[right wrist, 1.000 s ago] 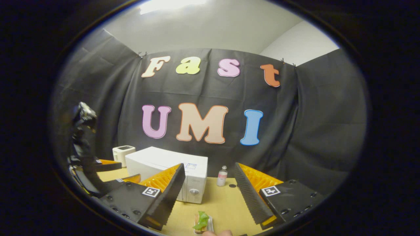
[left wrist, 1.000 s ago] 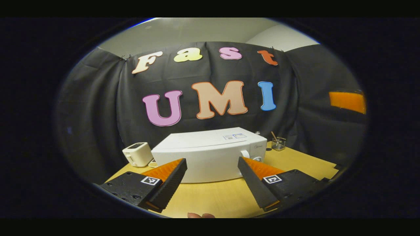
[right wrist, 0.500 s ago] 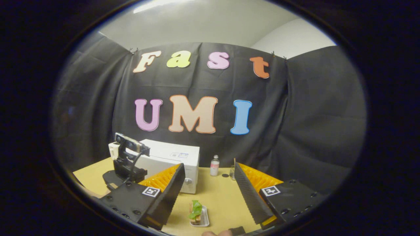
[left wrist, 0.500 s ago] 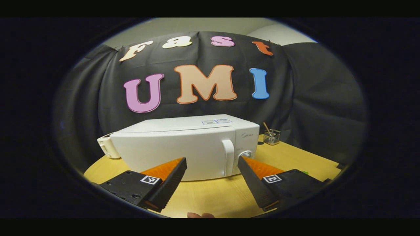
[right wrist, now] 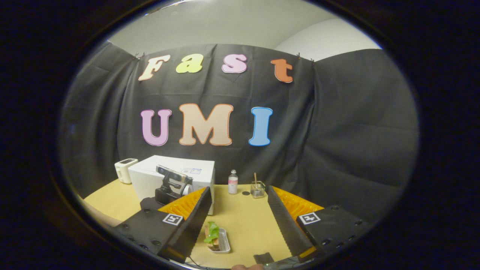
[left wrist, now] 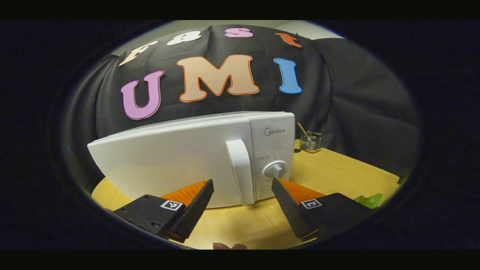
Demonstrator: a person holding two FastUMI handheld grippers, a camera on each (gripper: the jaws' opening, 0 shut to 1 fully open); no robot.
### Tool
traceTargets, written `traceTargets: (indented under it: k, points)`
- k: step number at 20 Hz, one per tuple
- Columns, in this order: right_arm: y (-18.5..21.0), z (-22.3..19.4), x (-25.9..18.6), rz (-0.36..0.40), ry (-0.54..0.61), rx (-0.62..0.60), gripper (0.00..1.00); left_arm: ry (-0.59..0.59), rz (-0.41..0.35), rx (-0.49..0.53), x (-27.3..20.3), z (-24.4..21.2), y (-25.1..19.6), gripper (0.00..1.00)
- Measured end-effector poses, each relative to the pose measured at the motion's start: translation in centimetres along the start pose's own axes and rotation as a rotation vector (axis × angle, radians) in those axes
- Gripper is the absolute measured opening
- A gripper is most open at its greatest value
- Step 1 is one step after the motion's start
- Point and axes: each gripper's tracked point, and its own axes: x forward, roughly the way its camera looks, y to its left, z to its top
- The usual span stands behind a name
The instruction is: Open the microwave oven with the left hand, put the food in, and close the microwave oven.
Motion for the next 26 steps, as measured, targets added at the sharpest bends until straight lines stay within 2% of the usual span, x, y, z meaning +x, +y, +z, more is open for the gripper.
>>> traceTargets:
  k: [4, 6, 7, 10, 13, 16, 17, 21, 23, 25, 26]
  points:
    - [-1.1, -0.5, 0.4, -0.016, 0.019, 0.006, 0.94, -0.007, 0.013, -0.008, 1.0, -0.2, 0.0, 0.96]
    - [-1.3, -0.5, 0.4, -0.019, 0.021, 0.003, 0.94, -0.007, 0.010, -0.023, 1.1, -0.3, -0.2, 0.78]
    - [-1.3, -0.5, 0.4, -0.019, 0.023, 0.008, 0.94, 0.008, -0.004, -0.027, 1.2, -0.8, -0.5, 0.64]
    - [-1.3, -0.3, 0.7, -0.013, 0.022, 0.027, 0.94, 0.021, -0.007, -0.021, 1.4, -1.0, -0.7, 0.55]
    - [-1.5, -0.6, 0.8, -0.010, 0.025, 0.027, 0.96, 0.032, 0.004, -0.053, 1.4, -1.0, -0.3, 0.28]
    - [-1.4, -0.8, 0.6, -0.005, 0.030, 0.039, 0.94, 0.035, -0.014, -0.054, 1.4, -1.0, -0.4, 0.19]
    - [-1.4, -0.9, 0.7, -0.004, 0.030, 0.043, 0.94, 0.046, -0.020, -0.062, 1.4, -1.1, -0.4, 0.12]
    - [-1.3, -1.6, 0.8, 0.002, 0.043, 0.084, 0.94, 0.080, -0.045, -0.137, 1.2, -1.1, -0.4, 0.02]
    - [-1.2, -1.5, 1.0, 0.003, 0.039, 0.099, 0.94, 0.107, -0.043, -0.131, 0.9, -1.2, -0.4, 0.03]
    - [-1.0, -1.5, 1.0, 0.010, 0.037, 0.095, 0.94, 0.193, -0.053, -0.166, -1.1, -2.7, -0.9, 0.02]
    - [-1.0, -1.4, 1.1, 0.013, 0.031, 0.092, 0.94, 0.146, -0.064, -0.172, -2.3, -2.2, -0.9, 0.02]
